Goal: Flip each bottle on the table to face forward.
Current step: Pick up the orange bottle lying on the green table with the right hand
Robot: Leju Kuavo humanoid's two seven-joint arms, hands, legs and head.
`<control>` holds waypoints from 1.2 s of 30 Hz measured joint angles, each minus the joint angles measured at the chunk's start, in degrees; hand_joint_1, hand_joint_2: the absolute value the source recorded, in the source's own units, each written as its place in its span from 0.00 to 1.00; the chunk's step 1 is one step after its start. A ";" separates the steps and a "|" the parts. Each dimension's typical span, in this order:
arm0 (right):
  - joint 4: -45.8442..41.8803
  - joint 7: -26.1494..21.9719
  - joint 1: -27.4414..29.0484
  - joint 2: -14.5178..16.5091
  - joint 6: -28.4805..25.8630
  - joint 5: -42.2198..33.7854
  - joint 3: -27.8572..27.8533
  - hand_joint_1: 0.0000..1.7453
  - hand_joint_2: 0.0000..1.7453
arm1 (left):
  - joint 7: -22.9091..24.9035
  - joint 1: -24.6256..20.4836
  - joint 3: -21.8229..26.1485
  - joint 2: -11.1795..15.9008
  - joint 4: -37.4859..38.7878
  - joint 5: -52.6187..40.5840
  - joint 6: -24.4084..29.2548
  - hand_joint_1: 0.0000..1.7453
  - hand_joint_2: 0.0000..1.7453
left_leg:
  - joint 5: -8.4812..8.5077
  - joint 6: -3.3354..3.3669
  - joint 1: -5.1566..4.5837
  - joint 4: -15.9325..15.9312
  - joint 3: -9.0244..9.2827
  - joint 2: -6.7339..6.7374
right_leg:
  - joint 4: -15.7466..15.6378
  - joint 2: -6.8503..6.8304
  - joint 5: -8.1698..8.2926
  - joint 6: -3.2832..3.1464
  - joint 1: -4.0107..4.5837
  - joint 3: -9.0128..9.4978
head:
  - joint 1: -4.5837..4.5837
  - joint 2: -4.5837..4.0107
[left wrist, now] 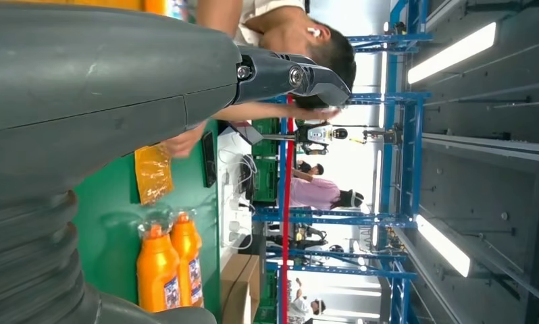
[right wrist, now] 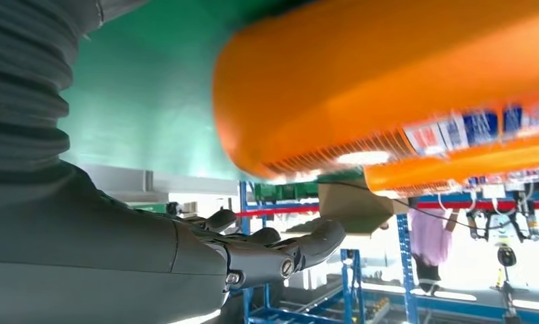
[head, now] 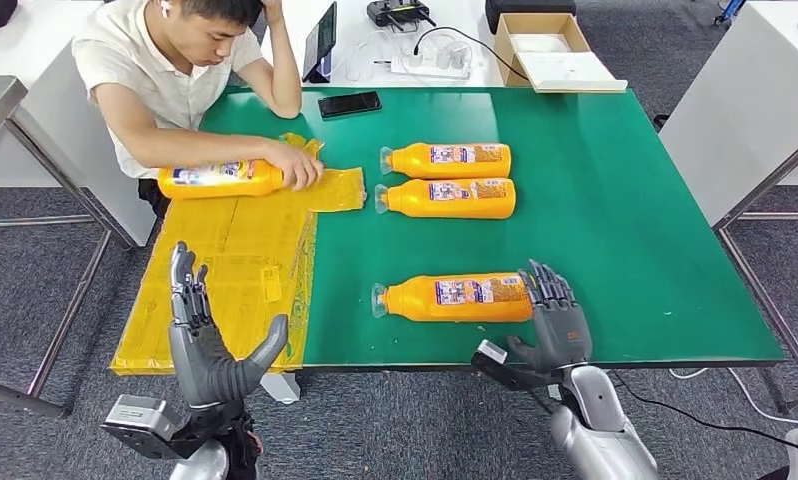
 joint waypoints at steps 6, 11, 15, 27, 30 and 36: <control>1.91 -0.70 -2.13 0.09 0.35 -0.32 0.05 0.00 1.00 | 0.00 -0.12 -0.05 -0.19 0.13 -0.01 -0.05 0.00 1.00 | 0.00 -0.01 0.02 0.00 -0.02 -0.01 | 0.01 0.00 0.00 0.00 0.01 0.00 | 0.00 0.00; 5.48 -1.08 -5.48 1.00 1.67 0.22 0.84 0.00 1.00 | 0.00 -1.13 -0.68 -0.25 0.76 0.30 -0.66 0.00 1.00 | 0.01 0.00 0.02 0.00 -0.02 -0.01 | 0.01 0.00 0.00 0.00 0.01 -0.01 | 0.01 -0.01; 8.61 -0.82 -8.44 2.11 3.03 0.82 2.02 0.00 1.00 | 0.01 -1.92 -1.37 -0.43 1.39 0.76 -1.02 0.00 1.00 | 0.02 0.00 0.02 0.00 -0.01 -0.01 | 0.01 0.00 0.01 0.00 0.01 0.00 | 0.01 0.00; 15.46 -1.67 -13.93 3.88 10.69 -1.43 3.88 0.00 1.00 | 0.54 -3.31 -2.38 -0.51 3.01 3.05 -2.96 0.00 1.00 | 0.02 0.00 0.02 0.00 -0.01 -0.01 | 0.01 0.00 0.01 0.00 0.01 -0.01 | 0.01 -0.01; 16.19 -1.80 -14.38 4.08 10.80 -1.48 3.96 0.00 1.00 | 0.55 -3.46 -2.44 -0.51 3.22 3.05 -3.01 0.00 1.00 | 0.02 0.00 0.01 0.00 0.00 0.00 | 0.01 0.00 0.01 0.00 0.01 0.00 | 0.01 -0.01; 16.99 -1.82 -14.84 4.31 10.81 -1.49 3.97 0.00 1.00 | 0.55 -3.57 -2.54 -0.51 3.38 3.05 -3.02 0.00 1.00 | 0.02 0.00 0.02 0.01 0.03 0.00 | 0.01 0.00 0.01 0.00 0.01 0.01 | 0.01 -0.02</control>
